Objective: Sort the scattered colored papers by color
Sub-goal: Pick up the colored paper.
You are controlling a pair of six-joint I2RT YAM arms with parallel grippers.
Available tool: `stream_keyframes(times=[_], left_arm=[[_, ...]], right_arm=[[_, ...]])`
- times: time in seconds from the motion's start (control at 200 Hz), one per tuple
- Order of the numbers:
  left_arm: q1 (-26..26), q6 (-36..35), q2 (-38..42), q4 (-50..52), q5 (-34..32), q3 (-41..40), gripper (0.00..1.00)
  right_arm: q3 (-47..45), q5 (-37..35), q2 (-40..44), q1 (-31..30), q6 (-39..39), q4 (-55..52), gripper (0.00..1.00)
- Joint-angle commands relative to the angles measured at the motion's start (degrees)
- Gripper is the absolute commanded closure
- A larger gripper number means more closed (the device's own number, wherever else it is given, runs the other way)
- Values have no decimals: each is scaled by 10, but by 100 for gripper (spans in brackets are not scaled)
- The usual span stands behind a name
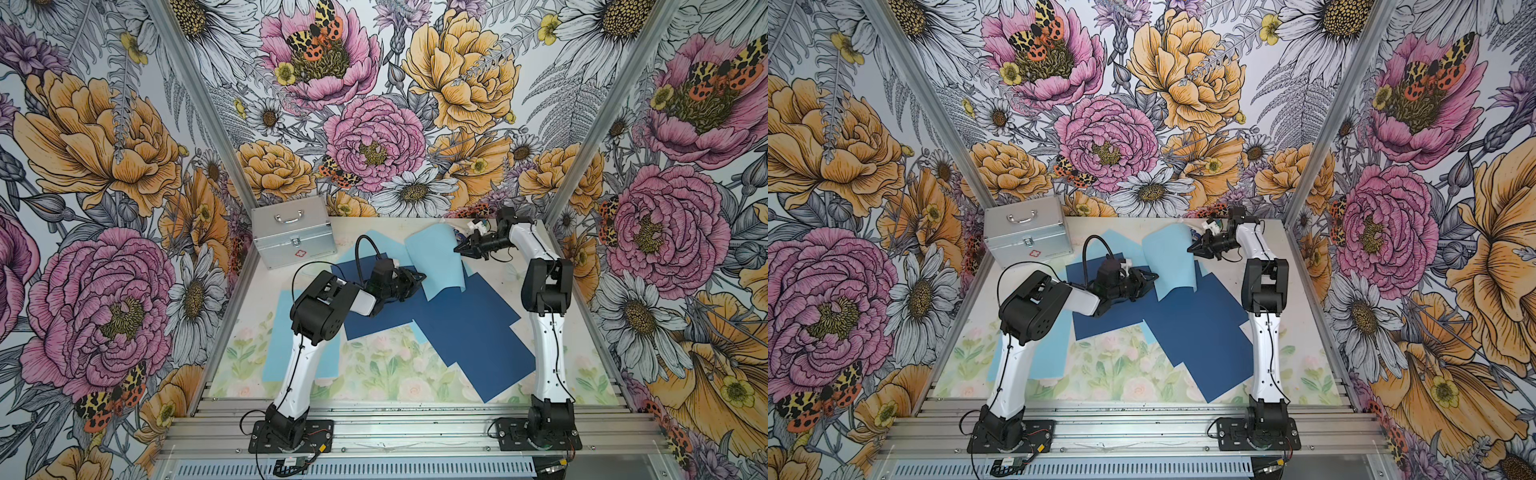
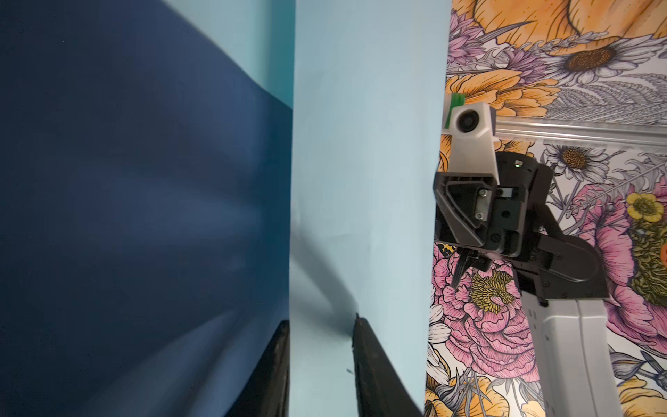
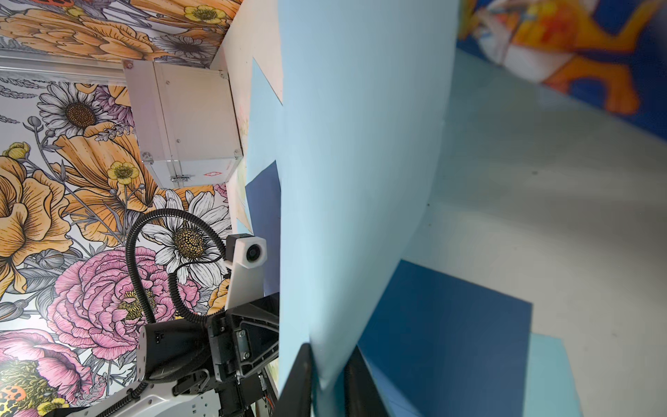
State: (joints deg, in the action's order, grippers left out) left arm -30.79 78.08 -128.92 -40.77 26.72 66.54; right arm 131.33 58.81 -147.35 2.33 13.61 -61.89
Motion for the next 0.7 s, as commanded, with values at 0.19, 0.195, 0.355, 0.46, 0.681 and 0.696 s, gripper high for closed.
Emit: stream_keyframes(times=[0.19,0.195,0.355,0.46,0.681,0.696], left_arm=[[9,13,31,-79,-15,-19,64],[9,14,31,-79,-15,-20,63],[11,12,43,-86,-16,-33,52],[14,14,43,-89,-12,-34,45],[13,1,37,-61,1,-18,59],[13,0,37,-55,2,-17,61]], right_arm=[[-40,-24,15,1,-13,-4,82],[-40,-24,15,1,-13,-3,82],[-44,-32,12,2,-14,-3,82],[-43,-32,9,1,-13,-3,82],[-47,-35,12,-1,-14,-3,82],[-47,-34,13,-1,-14,-3,82]])
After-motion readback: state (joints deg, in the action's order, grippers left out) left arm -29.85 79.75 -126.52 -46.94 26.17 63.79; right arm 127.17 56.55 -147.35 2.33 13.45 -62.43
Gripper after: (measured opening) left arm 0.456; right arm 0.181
